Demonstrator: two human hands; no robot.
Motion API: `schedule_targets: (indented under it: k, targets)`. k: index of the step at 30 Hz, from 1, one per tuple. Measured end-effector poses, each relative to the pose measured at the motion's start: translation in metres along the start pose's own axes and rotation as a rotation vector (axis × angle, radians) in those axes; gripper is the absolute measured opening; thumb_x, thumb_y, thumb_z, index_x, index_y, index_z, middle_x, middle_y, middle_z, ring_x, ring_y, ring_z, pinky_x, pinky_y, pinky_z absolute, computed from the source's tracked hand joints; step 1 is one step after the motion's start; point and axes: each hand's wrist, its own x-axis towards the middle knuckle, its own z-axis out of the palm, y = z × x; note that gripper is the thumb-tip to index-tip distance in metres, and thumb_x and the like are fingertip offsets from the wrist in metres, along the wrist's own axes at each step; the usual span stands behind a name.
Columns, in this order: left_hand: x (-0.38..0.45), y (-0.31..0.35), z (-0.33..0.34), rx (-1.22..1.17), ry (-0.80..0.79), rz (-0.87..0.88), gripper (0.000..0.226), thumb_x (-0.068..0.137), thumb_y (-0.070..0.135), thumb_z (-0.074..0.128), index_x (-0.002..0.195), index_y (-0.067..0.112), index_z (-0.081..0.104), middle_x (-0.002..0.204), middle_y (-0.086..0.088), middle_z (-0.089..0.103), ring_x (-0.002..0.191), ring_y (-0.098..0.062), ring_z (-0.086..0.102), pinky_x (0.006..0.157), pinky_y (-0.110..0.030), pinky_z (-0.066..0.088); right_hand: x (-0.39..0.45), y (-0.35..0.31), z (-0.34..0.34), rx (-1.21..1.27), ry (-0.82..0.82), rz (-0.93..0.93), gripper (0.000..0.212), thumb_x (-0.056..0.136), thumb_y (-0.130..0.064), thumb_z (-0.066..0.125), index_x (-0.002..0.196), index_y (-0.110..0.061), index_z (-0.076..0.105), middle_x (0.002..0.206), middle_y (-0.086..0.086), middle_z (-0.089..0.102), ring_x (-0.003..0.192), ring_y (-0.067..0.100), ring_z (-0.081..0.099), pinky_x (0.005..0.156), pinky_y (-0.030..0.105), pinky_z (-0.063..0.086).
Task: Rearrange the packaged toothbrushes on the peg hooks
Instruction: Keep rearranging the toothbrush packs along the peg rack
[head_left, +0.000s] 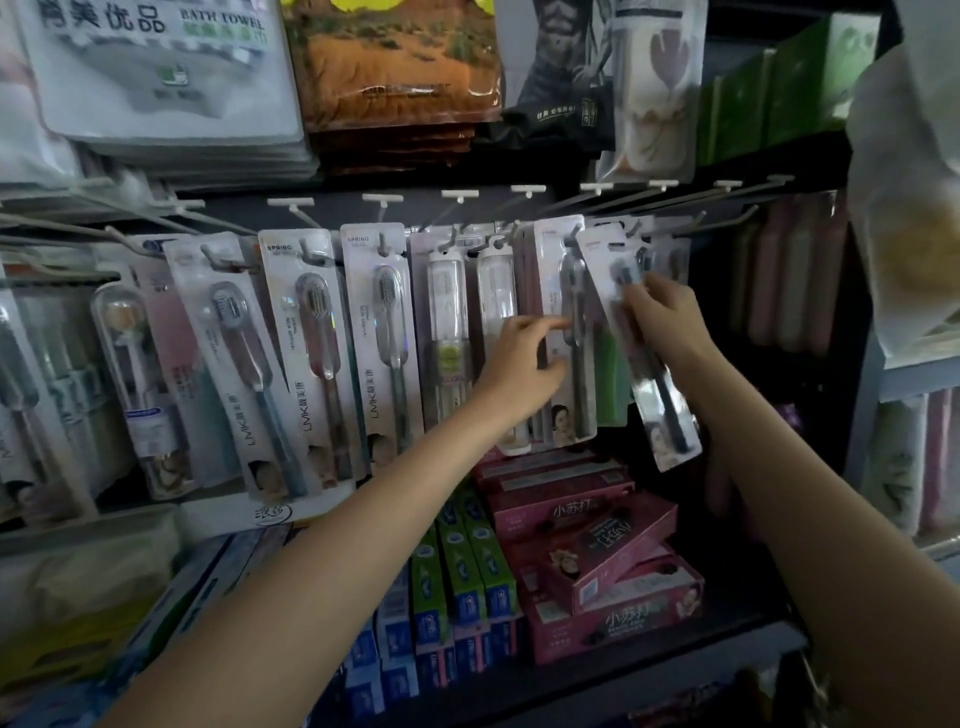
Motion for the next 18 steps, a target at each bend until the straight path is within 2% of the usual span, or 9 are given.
schedule_targets:
  k: [4, 6, 8, 10, 11, 13, 15, 18]
  targets:
    - [0.007, 0.005, 0.009, 0.007, 0.049, 0.002, 0.046, 0.093, 0.014, 0.048, 0.138, 0.015, 0.037, 0.143, -0.006, 0.033, 0.116, -0.016, 0.044, 0.084, -0.009, 0.02, 0.019, -0.003, -0.004, 0.068, 0.065, 0.08, 0.026, 0.09, -0.017, 0.051, 0.065, -0.011, 0.049, 0.055, 0.0, 0.044, 0.042, 0.004, 0.042, 0.044, 0.017, 0.034]
    - [0.006, 0.006, 0.012, 0.027, 0.05, 0.02, 0.048, 0.093, 0.012, 0.048, 0.139, 0.015, 0.035, 0.144, -0.004, 0.032, 0.12, -0.016, 0.043, 0.083, -0.009, 0.021, 0.018, 0.004, -0.002, 0.063, 0.068, 0.145, 0.018, 0.089, -0.017, 0.053, 0.072, -0.011, 0.053, 0.057, 0.0, 0.048, 0.048, 0.008, 0.044, 0.045, 0.019, 0.035]
    - [0.003, 0.004, 0.012, 0.024, 0.057, 0.044, 0.049, 0.092, 0.009, 0.048, 0.138, 0.016, 0.037, 0.143, -0.004, 0.033, 0.126, -0.015, 0.037, 0.09, -0.011, 0.02, 0.011, 0.01, 0.002, -0.015, 0.058, 0.15, 0.008, 0.089, -0.019, 0.054, 0.09, -0.012, 0.055, 0.071, 0.0, 0.054, 0.061, 0.012, 0.05, 0.054, 0.024, 0.04]
    - [-0.003, -0.002, 0.009, 0.019, 0.117, 0.078, 0.046, 0.09, 0.005, 0.05, 0.134, 0.016, 0.043, 0.138, -0.003, 0.036, 0.121, -0.009, 0.038, 0.096, -0.011, 0.021, 0.0, 0.014, 0.004, -0.138, 0.109, 0.07, 0.03, 0.09, -0.024, 0.055, 0.114, -0.007, 0.05, 0.097, 0.004, 0.054, 0.084, 0.017, 0.054, 0.072, 0.029, 0.044]
    - [-0.007, -0.007, 0.005, 0.029, 0.172, 0.098, 0.044, 0.089, 0.004, 0.051, 0.131, 0.016, 0.046, 0.135, -0.003, 0.038, 0.115, -0.005, 0.038, 0.096, -0.009, 0.025, -0.006, 0.012, 0.006, -0.192, 0.172, -0.003, 0.036, 0.09, -0.024, 0.055, 0.118, -0.004, 0.047, 0.109, 0.008, 0.05, 0.095, 0.02, 0.052, 0.081, 0.031, 0.044]
    - [-0.014, -0.018, -0.006, 0.05, 0.314, 0.146, 0.039, 0.087, 0.001, 0.052, 0.123, 0.013, 0.053, 0.127, -0.002, 0.042, 0.107, -0.002, 0.04, 0.096, -0.007, 0.032, -0.021, -0.004, 0.018, -0.202, 0.257, -0.181, 0.031, 0.091, -0.018, 0.052, 0.116, -0.001, 0.049, 0.117, 0.013, 0.046, 0.103, 0.026, 0.051, 0.089, 0.035, 0.044]
    - [-0.023, -0.028, -0.021, 0.052, 0.448, 0.172, 0.034, 0.084, -0.003, 0.052, 0.115, 0.011, 0.057, 0.117, 0.001, 0.043, 0.102, -0.006, 0.047, 0.092, -0.013, 0.042, -0.035, -0.023, 0.041, -0.163, 0.193, -0.316, 0.023, 0.09, -0.01, 0.051, 0.111, -0.002, 0.052, 0.111, 0.008, 0.045, 0.098, 0.023, 0.052, 0.085, 0.031, 0.047]
    - [-0.04, -0.042, -0.052, 0.072, 0.624, 0.204, 0.03, 0.082, -0.007, 0.05, 0.107, 0.008, 0.058, 0.109, 0.004, 0.04, 0.097, -0.011, 0.051, 0.082, -0.015, 0.045, -0.056, -0.051, 0.08, -0.043, 0.069, -0.415, 0.018, 0.089, -0.006, 0.051, 0.107, -0.005, 0.053, 0.104, 0.002, 0.045, 0.084, 0.006, 0.05, 0.071, 0.009, 0.043]
